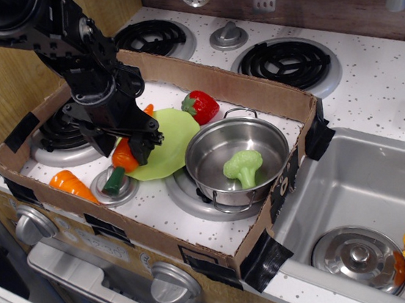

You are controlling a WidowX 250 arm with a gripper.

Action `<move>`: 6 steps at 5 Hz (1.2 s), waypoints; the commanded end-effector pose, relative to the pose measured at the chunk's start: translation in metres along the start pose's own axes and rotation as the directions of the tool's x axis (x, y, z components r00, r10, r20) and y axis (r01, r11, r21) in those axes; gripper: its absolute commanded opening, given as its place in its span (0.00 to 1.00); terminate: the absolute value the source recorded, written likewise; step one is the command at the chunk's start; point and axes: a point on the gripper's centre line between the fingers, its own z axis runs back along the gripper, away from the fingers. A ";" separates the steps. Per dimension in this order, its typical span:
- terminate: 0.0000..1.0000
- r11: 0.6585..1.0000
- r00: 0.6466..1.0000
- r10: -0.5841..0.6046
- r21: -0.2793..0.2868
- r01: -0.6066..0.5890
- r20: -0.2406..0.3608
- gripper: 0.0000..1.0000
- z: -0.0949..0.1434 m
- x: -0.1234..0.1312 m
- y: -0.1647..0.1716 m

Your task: Take carrot off plate

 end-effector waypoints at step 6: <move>0.00 0.992 0.992 -0.128 -0.004 0.128 0.010 0.00 0.027 0.057 0.021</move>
